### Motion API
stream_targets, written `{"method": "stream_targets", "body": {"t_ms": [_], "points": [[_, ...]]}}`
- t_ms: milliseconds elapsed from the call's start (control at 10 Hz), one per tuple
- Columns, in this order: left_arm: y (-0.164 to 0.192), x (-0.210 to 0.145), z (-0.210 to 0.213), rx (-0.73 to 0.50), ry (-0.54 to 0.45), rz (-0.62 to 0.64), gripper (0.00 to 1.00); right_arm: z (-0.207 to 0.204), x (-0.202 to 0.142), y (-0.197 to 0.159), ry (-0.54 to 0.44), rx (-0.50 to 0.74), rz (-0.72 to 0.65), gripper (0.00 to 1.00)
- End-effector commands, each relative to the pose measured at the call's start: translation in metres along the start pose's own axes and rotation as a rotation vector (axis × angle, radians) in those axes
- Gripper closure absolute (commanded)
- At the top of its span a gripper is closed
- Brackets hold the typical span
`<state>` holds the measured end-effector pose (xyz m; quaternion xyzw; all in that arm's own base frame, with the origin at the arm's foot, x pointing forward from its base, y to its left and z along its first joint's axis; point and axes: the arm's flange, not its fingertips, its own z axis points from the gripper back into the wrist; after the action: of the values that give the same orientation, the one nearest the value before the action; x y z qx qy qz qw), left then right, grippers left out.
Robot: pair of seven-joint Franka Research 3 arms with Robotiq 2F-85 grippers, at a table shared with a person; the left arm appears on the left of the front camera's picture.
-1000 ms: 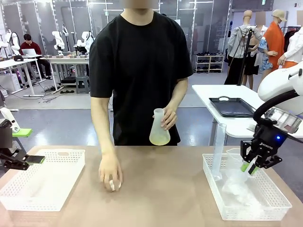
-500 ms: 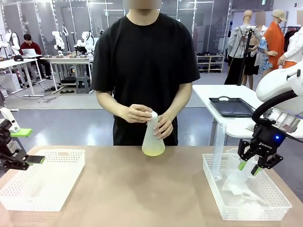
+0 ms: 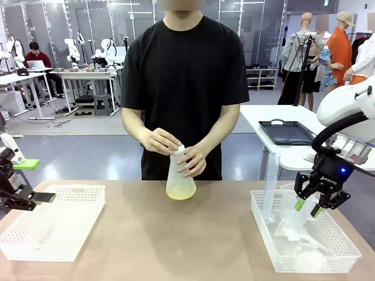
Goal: Prepare the solutions needed for the experiment.
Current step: When the human places the Big flask in the center of the table, pick up the Big flask and place it in the left Organizing basket.
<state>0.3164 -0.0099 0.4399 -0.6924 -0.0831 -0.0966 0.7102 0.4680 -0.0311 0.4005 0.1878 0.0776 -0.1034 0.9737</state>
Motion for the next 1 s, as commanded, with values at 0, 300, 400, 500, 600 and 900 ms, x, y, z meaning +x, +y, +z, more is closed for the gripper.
{"method": "stream_targets", "body": {"t_ms": [0, 300, 400, 500, 600, 900], "points": [[-0.002, 0.0, 0.0, -0.006, 0.001, -0.006, 0.0, 0.001, 0.0, 0.0, -0.001, 0.009, -0.001, 0.52], [-0.002, 0.0, 0.0, -0.006, 0.001, -0.006, 0.0, 0.001, 0.0, 0.0, -0.001, 0.009, -0.001, 0.52], [-0.002, 0.0, 0.0, -0.006, 0.001, -0.006, 0.0, 0.0, 0.0, 0.0, 0.0, 0.0, 0.0, 0.52], [-0.002, 0.0, 0.0, -0.006, 0.001, -0.006, 0.0, 0.01, -0.029, 0.024, -0.091, 0.062, 0.106, 0.52], [-0.002, 0.0, 0.0, -0.006, 0.001, -0.006, 0.0, 0.02, -0.056, 0.05, -0.168, 0.105, 0.21, 0.52], [-0.002, 0.0, 0.0, -0.006, 0.001, -0.006, 0.0, 0.043, -0.114, 0.104, -0.353, 0.162, 0.417, 0.52]]}}
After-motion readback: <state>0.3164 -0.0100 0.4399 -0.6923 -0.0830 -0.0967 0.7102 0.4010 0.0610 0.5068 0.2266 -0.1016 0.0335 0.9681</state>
